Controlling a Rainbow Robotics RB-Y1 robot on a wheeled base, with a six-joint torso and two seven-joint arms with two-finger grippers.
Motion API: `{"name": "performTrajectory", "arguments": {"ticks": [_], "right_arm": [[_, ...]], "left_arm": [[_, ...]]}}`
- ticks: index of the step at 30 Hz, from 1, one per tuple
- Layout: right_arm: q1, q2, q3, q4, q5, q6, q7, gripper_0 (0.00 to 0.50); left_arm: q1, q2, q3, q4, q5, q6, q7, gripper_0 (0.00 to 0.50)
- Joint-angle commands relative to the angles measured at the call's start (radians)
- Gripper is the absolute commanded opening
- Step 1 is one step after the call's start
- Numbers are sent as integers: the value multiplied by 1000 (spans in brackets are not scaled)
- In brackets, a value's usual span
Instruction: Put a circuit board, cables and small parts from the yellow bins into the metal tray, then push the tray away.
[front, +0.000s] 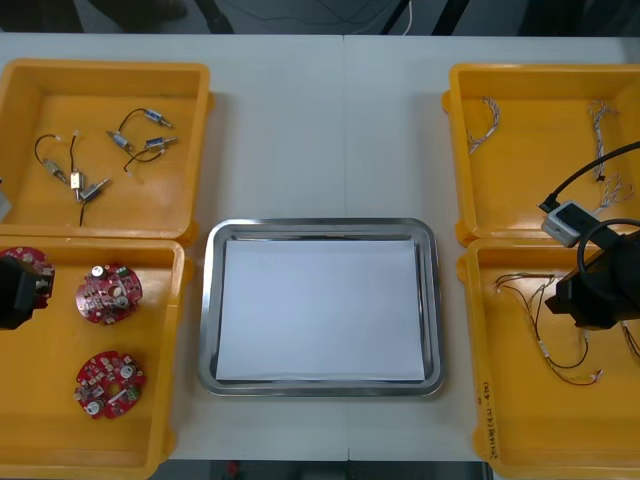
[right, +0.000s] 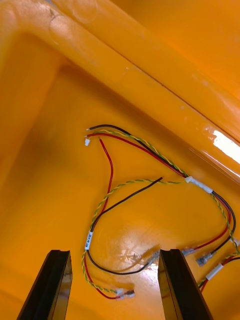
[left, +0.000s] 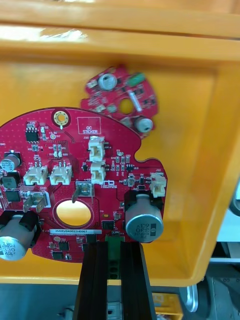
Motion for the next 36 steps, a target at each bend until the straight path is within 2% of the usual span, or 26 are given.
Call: {"name": "performTrajectory", "arguments": {"ticks": [1, 5, 14, 19, 25, 29, 36], "right_arm": [[77, -36, 5, -27, 22, -70, -7, 500], [138, -36, 5, -25, 36, -143, -10, 500], [196, -34, 24, -27, 74, -175, -11, 500], [196, -34, 94, -22, 168, -220, -47, 500], [196, -34, 145, -16, 200, -275, -136, 500], [208, -34, 160, -15, 232, -300, -142, 500], [219, -34, 180, 24, 239, -350, -149, 500]], "left_arm": [[-112, 42, -93, -38, 15, 19, 13, 0], [-182, 42, -158, -38, 15, 19, 32, 0], [-356, 25, -345, -38, 9, 19, 155, 0], [-461, -18, -464, -38, -16, 18, 246, 0], [-548, -68, -595, -34, -65, 7, 336, 0], [-602, -94, -681, -24, -89, -13, 396, 0], [-688, -156, -816, 34, -151, -13, 434, 0]]}}
